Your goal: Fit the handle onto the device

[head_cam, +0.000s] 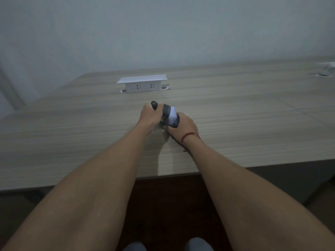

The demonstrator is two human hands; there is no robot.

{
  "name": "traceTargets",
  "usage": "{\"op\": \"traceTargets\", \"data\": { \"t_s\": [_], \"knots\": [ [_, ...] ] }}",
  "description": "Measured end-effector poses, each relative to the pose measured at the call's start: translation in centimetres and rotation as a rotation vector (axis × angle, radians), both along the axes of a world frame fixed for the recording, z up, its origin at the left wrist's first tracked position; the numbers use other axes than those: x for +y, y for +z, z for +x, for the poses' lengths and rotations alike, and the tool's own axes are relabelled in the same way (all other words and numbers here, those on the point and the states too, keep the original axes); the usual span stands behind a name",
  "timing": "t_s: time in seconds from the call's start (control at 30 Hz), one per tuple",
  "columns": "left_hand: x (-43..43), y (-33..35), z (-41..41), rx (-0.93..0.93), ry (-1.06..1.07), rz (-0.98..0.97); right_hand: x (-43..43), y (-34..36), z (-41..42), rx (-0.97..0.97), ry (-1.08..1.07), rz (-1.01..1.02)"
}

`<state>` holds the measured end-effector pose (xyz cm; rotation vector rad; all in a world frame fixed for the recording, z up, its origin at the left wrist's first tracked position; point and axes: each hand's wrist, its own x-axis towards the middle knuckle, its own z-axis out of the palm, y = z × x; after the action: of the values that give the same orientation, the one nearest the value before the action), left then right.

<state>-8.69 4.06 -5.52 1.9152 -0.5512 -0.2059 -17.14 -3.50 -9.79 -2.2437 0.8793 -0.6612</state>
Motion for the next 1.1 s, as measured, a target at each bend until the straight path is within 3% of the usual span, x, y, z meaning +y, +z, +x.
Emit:
{"op": "traceTargets", "data": {
  "t_s": [0.17,0.27,0.5,0.67,0.83,1.0,1.1],
  "knots": [
    [0.4,-0.1,0.8,-0.122,0.196,0.078,0.0,-0.2,0.0,-0.023,0.007,-0.009],
    [1.0,-1.5,1.1,-0.131,0.137,0.013,-0.1,-0.1,0.1,-0.016,-0.003,-0.012],
    [1.5,-2.3,1.6,-0.097,0.205,0.071,-0.1,-0.3,0.3,0.023,0.03,-0.079],
    [1.8,-2.2,2.1,-0.016,0.199,0.054,-0.2,0.1,0.5,-0.066,0.003,0.083],
    [1.4,-2.5,2.6,0.091,0.028,0.049,-0.2,0.1,0.8,-0.122,-0.043,0.075],
    [1.2,-3.0,2.6,0.09,0.16,-0.033,-0.2,-0.1,1.0,-0.131,-0.049,0.075],
    [0.8,-2.8,2.4,0.161,0.044,-0.017,-0.5,-0.2,1.3,-0.127,-0.069,0.065]
  ]
}}
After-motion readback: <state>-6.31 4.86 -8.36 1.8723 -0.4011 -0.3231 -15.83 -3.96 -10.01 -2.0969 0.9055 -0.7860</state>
